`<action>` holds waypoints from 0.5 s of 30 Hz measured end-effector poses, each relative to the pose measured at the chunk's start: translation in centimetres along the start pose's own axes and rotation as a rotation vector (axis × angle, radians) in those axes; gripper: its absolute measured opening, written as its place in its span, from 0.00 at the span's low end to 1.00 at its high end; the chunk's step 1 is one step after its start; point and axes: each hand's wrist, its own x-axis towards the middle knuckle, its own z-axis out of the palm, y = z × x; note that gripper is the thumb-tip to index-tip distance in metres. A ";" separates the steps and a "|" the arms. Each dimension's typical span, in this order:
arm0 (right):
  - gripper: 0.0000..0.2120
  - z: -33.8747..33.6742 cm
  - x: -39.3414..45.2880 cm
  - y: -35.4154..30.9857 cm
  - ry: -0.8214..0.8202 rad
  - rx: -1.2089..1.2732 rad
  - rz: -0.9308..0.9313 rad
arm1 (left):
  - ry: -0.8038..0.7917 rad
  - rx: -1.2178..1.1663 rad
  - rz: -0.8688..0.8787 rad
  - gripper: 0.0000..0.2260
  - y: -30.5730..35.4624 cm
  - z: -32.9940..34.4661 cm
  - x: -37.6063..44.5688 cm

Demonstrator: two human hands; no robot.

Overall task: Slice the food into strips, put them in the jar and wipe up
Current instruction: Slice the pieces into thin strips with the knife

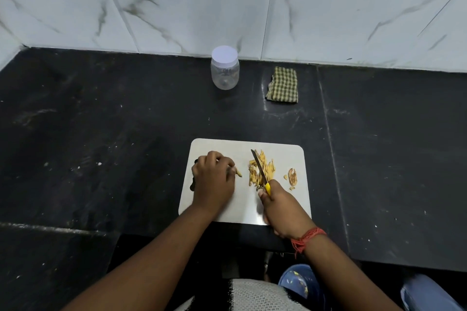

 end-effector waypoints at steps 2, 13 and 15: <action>0.07 0.4 -0.1 0.1 -0.013 -0.007 -0.006 | -0.018 0.029 0.035 0.04 -0.4 -0.2 -0.3; 0.06 0.4 0.1 0.1 -0.015 -0.029 -0.025 | -0.047 0.025 0.062 0.07 0.2 -0.6 0.1; 0.05 0.4 0.1 0.4 -0.012 -0.025 -0.027 | -0.046 0.015 0.057 0.08 0.1 -0.5 -0.2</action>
